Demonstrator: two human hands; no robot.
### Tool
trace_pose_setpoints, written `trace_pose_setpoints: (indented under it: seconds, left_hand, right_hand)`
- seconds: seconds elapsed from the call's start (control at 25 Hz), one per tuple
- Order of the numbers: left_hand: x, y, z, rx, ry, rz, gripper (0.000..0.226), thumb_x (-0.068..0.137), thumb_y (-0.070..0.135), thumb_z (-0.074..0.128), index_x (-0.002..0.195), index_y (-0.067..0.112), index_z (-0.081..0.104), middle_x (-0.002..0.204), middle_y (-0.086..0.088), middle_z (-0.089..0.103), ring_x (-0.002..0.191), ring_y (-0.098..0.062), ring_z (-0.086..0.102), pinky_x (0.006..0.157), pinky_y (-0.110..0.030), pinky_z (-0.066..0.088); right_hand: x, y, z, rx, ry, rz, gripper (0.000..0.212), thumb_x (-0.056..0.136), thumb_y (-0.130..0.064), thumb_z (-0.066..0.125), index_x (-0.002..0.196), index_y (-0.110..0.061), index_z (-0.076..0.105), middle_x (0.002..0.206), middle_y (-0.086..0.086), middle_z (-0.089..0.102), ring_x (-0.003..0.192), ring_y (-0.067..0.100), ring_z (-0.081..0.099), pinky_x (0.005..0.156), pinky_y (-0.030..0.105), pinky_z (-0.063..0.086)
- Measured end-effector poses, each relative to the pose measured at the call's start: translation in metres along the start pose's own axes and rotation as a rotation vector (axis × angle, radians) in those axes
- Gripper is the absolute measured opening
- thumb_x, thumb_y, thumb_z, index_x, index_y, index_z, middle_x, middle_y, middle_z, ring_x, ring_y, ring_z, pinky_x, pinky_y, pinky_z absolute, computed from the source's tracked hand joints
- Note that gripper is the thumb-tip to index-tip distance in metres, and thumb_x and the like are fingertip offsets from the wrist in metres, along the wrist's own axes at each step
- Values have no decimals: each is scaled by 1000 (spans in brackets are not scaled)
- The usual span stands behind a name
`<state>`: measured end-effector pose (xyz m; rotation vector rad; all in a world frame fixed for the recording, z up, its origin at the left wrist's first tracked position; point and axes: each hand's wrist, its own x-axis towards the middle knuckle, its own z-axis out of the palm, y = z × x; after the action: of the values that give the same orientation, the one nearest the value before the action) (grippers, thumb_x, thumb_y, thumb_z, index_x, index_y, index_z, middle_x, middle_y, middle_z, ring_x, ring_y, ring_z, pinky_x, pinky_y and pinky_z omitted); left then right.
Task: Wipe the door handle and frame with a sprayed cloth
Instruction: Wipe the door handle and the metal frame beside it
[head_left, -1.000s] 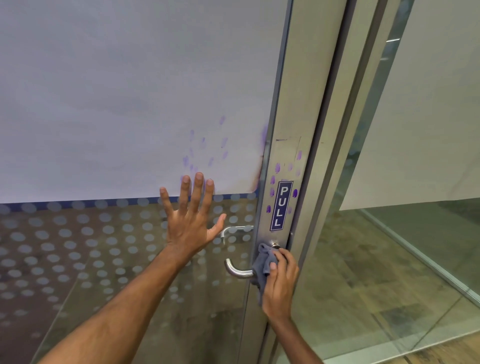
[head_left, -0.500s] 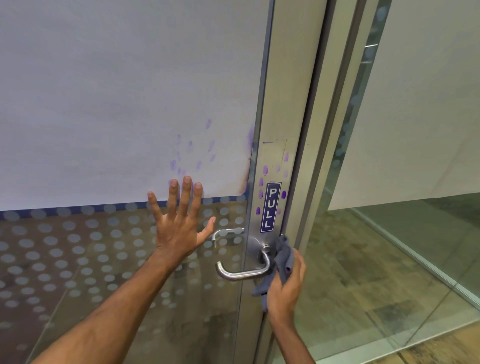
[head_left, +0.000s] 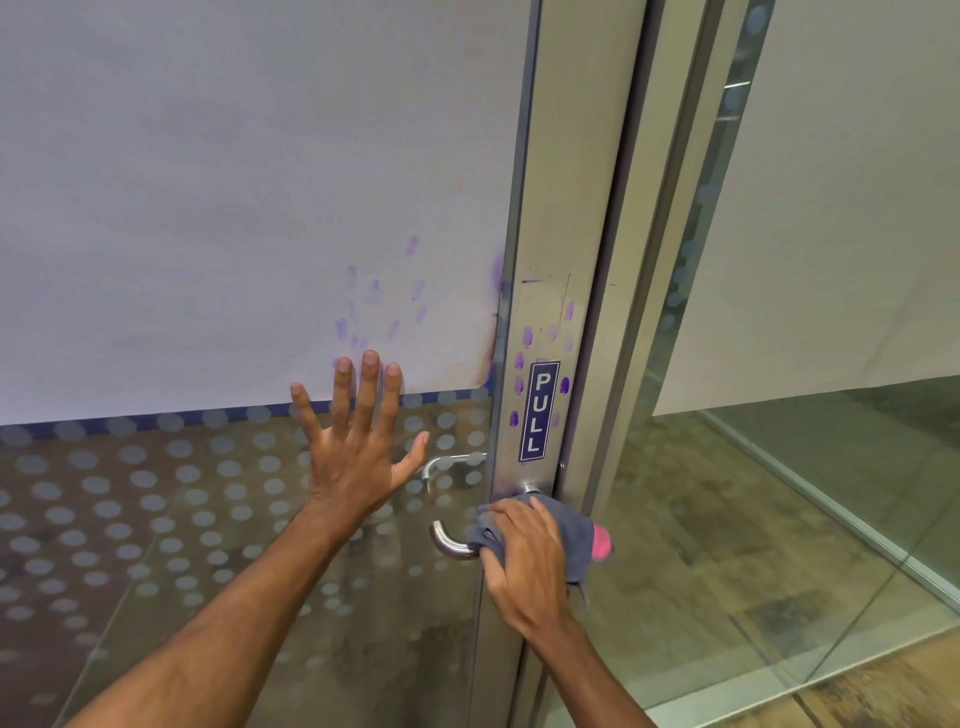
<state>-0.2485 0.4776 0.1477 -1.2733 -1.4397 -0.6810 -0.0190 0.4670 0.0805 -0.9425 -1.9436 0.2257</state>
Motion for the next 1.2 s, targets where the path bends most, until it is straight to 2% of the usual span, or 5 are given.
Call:
trace_pose_setpoints:
  seconds: [0.12, 0.52, 0.8, 1.0, 1.2]
  left_hand:
    - [0, 0, -2, 2, -4, 1, 97, 86, 68, 43, 157, 13, 7, 165, -9, -9, 152, -30, -8, 114, -66, -7]
    - [-1, 0, 1, 19, -6, 1, 99, 85, 69, 44, 157, 13, 8, 165, -10, -7, 152, -31, -7, 114, -68, -6]
    - [0, 0, 0, 23, -7, 2, 98, 85, 68, 45, 157, 12, 8, 165, -10, -6, 152, -31, -6, 114, -68, -6]
    - [0, 0, 0, 39, 1, 8, 98, 85, 69, 43, 157, 11, 8, 165, -11, -7, 152, -32, -7, 113, -68, -4]
    - [0, 1, -1, 31, 0, 10, 99, 85, 69, 44, 157, 11, 7, 165, -11, -8, 152, -32, -7, 113, -68, -4]
  right_hand:
    - [1, 8, -5, -15, -60, -131, 12, 72, -8, 63, 83, -7, 67, 89, 4, 68, 88, 14, 54, 82, 33, 41]
    - [-11, 28, -7, 32, 53, 32, 49, 78, -13, 66, 124, 2, 59, 127, 10, 55, 123, 14, 41, 108, 24, 29]
    - [-3, -2, 20, 567, 566, 685, 19, 95, 2, 49, 112, -5, 55, 95, -10, 61, 94, 22, 59, 74, -7, 35]
    - [-6, 20, 27, 904, 603, 1193, 37, 96, -28, 53, 115, 4, 57, 100, 16, 67, 90, 30, 65, 81, 40, 53]
    - [-5, 20, 25, 951, 630, 1178, 19, 95, -27, 56, 98, -9, 62, 91, 11, 68, 87, 31, 66, 77, 43, 54]
